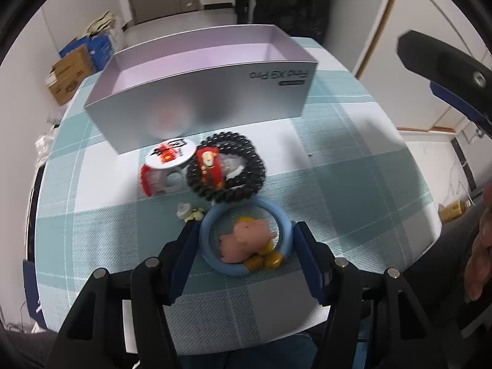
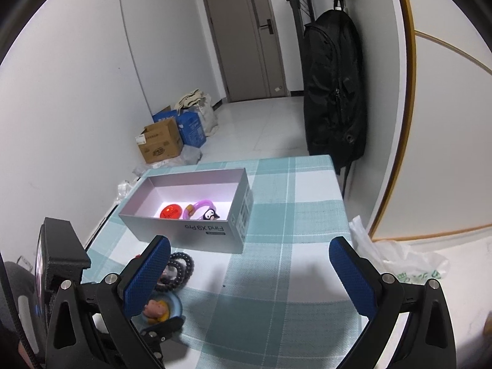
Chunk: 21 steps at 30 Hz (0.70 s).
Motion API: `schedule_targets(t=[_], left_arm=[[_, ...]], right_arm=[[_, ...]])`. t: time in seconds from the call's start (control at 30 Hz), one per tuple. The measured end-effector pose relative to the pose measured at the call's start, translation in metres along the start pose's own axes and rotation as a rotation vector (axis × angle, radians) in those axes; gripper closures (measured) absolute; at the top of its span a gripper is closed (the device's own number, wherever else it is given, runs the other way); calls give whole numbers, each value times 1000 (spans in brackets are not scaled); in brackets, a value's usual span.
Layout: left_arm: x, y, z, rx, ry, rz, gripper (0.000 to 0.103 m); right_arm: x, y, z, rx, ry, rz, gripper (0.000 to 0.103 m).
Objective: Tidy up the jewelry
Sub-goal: 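Lower the left tool and grasp the blue ring, then lift the blue ring off the table with the left tool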
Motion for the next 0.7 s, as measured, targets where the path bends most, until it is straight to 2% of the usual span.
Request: schedule_targets(t=[0.1, 0.23, 0.7], left_arm=[[-1, 0, -2, 2, 24, -1, 46], [0, -1, 0, -26, 9, 3, 46], [11, -26, 0, -188, -60, -43, 46]], right_arm=[[2, -3, -4, -4, 24, -7, 0], [2, -3, -10, -20, 41, -9, 0], [-3, 0, -19, -41, 78, 28, 0]])
Point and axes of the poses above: each gripper's, at about its wrist camera, not at the fingertips, and y roughly the way its jaws point, z to its left, x to its top, the point moved 7 cm from there along y, roughly the way its jaws point, and after that the axes turned 2 degrees about -y, right-handed, at the moved point
